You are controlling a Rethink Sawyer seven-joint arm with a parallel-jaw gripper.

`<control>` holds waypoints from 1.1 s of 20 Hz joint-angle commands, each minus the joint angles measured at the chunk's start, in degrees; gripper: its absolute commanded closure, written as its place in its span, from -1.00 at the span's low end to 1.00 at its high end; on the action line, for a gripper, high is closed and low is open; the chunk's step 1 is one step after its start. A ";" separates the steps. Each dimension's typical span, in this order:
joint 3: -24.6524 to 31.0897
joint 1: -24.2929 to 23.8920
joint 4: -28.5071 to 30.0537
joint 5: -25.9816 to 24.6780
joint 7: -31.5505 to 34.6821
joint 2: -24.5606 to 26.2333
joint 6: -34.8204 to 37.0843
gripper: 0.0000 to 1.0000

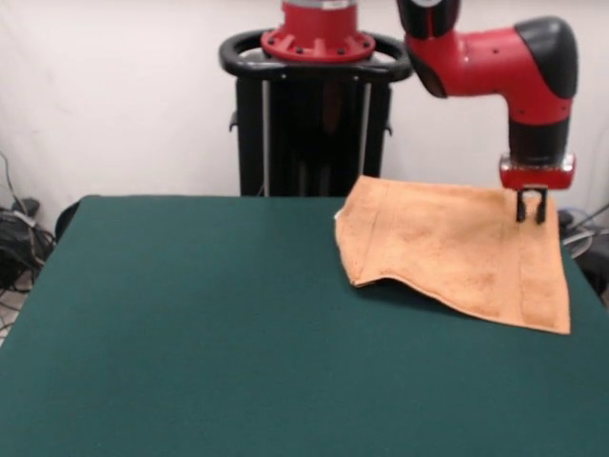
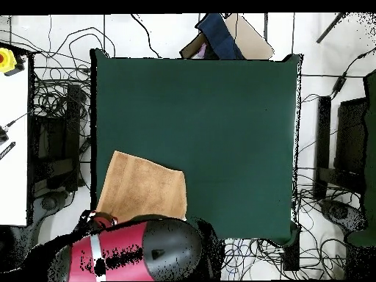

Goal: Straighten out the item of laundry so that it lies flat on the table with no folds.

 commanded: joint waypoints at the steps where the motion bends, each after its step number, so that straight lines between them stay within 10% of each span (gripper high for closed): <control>1: 2.00 2.97 -3.66 10.57 17.64 -7.32 9.55 -1.00; 4: -17.13 14.85 -2.38 20.69 8.24 -18.61 24.42 -1.00; 8: -35.53 24.66 -6.79 20.31 3.45 -16.83 29.80 -1.00; 22: -20.75 2.52 -7.38 -4.59 12.36 -4.74 3.43 -1.00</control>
